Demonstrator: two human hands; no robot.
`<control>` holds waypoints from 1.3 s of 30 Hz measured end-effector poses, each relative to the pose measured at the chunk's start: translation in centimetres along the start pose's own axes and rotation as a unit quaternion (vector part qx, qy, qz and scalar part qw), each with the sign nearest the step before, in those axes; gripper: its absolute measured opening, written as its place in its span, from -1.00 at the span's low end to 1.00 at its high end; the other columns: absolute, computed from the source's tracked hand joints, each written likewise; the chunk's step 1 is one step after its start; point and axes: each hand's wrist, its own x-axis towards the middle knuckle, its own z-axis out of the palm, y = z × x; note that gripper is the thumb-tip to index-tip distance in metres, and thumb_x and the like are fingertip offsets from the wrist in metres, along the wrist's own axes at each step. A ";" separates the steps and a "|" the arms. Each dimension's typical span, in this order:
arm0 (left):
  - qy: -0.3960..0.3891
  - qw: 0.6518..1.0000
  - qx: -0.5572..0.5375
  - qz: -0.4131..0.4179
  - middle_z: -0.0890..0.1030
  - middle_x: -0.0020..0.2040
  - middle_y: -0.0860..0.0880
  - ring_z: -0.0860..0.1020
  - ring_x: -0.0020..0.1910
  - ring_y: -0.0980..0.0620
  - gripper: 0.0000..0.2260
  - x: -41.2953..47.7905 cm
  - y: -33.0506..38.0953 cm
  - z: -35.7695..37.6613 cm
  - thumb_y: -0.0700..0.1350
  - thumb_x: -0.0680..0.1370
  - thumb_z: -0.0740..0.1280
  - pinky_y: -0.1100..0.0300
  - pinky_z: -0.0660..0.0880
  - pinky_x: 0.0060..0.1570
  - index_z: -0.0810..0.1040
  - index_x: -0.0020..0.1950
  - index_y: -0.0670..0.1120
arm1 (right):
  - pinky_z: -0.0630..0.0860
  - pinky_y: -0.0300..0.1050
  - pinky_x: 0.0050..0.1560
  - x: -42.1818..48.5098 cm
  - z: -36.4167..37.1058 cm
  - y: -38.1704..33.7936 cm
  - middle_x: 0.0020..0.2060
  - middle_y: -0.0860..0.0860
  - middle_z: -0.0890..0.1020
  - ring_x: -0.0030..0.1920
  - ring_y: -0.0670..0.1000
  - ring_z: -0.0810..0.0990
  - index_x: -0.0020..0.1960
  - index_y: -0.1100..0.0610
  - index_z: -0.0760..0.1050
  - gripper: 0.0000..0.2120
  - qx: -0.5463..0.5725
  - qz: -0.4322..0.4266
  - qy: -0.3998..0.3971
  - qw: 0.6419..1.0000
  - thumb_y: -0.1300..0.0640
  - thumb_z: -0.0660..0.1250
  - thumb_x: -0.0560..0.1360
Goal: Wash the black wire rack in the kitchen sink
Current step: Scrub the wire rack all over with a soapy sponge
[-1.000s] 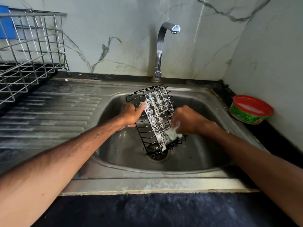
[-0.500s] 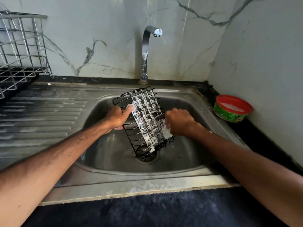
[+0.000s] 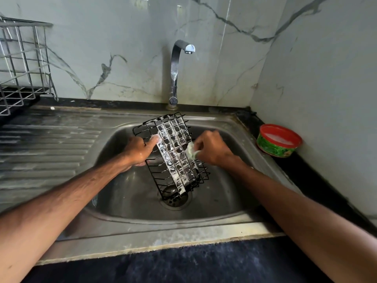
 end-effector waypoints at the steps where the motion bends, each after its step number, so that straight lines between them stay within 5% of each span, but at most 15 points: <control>1: 0.001 1.000 0.002 -0.001 0.18 -0.56 -0.02 0.40 -0.68 0.09 -0.45 0.0 0.0 0.0 0.21 0.67 0.14 -0.18 0.65 0.08 0.27 -0.42 -0.09 | 0.66 -0.12 -0.15 -0.3 0.0 0.2 -0.25 -0.02 0.70 -0.28 -0.07 0.66 -0.13 0.10 0.71 -0.88 -0.042 0.005 -0.026 0.999 0.22 0.53 0.34; 3: 0.006 1.000 0.006 -0.003 0.18 -0.58 0.00 0.39 -0.69 0.10 -0.45 0.0 -0.1 0.0 0.22 0.67 0.15 -0.18 0.65 0.09 0.26 -0.41 -0.08 | 0.58 -0.15 -0.16 -1.3 0.4 0.8 -0.22 0.06 0.69 -0.20 0.04 0.68 -0.10 0.12 0.70 -0.81 -0.151 0.021 -0.129 0.980 0.18 0.54 0.28; 7: 0.016 1.000 0.012 0.002 0.19 -0.61 0.03 0.42 -0.67 0.06 -0.44 0.5 -0.6 0.0 0.29 0.63 0.15 -0.20 0.65 0.09 0.26 -0.42 -0.06 | 0.59 -0.15 -0.27 -2.6 1.8 0.8 -0.40 0.04 0.62 -0.36 -0.02 0.60 -0.26 0.18 0.68 -0.78 -0.292 -0.015 -0.303 0.907 0.12 0.61 0.17; 12: 0.030 0.999 0.023 0.016 0.18 -0.70 0.08 0.56 -0.48 -0.23 -0.38 1.0 -1.2 0.0 0.35 0.61 0.13 -0.20 0.64 0.07 0.24 -0.49 -0.04 | 0.44 -0.22 -0.36 -2.7 2.4 -0.5 -0.38 0.10 0.60 -0.30 0.01 0.60 -0.25 0.20 0.67 -0.85 -0.245 -0.051 -0.245 0.936 0.20 0.56 0.22; 16: 0.029 0.999 0.020 0.018 0.13 -0.65 0.12 0.38 -0.49 -0.02 -0.39 1.2 -1.4 0.1 0.45 0.50 0.11 -0.28 0.65 -0.01 0.22 -0.48 -0.02 | 0.48 -0.19 -0.23 -3.1 3.2 -1.6 -0.24 0.11 0.71 -0.19 0.06 0.67 -0.11 0.19 0.72 -0.80 -0.235 -0.097 -0.236 0.938 0.12 0.52 0.30; 19: 0.018 1.000 0.012 0.016 0.14 -0.63 0.12 0.40 -0.43 -0.07 -0.40 1.2 -1.4 0.0 0.48 0.44 0.10 -0.31 0.65 -0.05 0.24 -0.46 -0.01 | 0.41 -0.21 -0.24 -3.0 2.9 -1.4 -0.24 0.11 0.70 -0.21 0.05 0.64 -0.10 0.16 0.73 -0.79 -0.222 -0.110 -0.243 0.938 0.08 0.51 0.32; 25: 0.029 0.999 0.034 0.014 0.16 -0.65 0.08 0.31 -0.60 0.05 -0.40 1.0 -1.4 0.1 0.30 0.65 0.11 -0.20 0.67 -0.02 0.24 -0.49 -0.03 | 0.44 -0.40 -0.41 -3.0 3.4 -3.2 -0.27 0.01 0.73 -0.34 -0.17 0.56 -0.09 0.13 0.74 -0.79 -0.027 -0.063 -0.233 0.970 0.24 0.61 0.27; 30: 0.025 0.999 0.026 0.018 0.20 -0.65 0.05 0.51 -0.41 -0.20 -0.38 1.1 -1.2 0.1 0.35 0.61 0.13 -0.19 0.65 0.07 0.25 -0.50 -0.04 | 0.61 -0.12 -0.23 -2.2 2.1 -0.9 -0.28 0.05 0.72 -0.30 -0.06 0.63 -0.16 0.19 0.72 -0.78 -0.058 -0.003 -0.171 0.984 0.17 0.66 0.25; 35: 0.021 0.999 0.023 0.010 0.21 -0.70 0.07 0.64 -0.27 -0.48 -0.38 1.1 -1.1 0.3 0.36 0.60 0.14 -0.28 0.46 0.34 0.25 -0.50 -0.03 | 0.55 -0.11 -0.29 -1.4 1.0 0.9 -0.30 0.12 0.67 -0.23 0.06 0.68 -0.17 0.24 0.68 -0.74 -0.116 0.065 -0.139 0.981 0.18 0.65 0.22; 39: 0.023 0.999 0.023 -0.002 0.19 -0.67 0.09 0.66 -0.19 -0.47 -0.37 1.1 -1.3 -0.1 0.46 0.52 0.13 -0.25 0.54 0.24 0.27 -0.47 -0.03 | 0.45 -0.15 -0.27 -1.4 0.3 2.1 -0.36 0.11 0.52 -0.22 0.12 0.66 -0.19 0.27 0.62 -0.73 -0.138 0.096 -0.105 0.980 0.21 0.63 0.20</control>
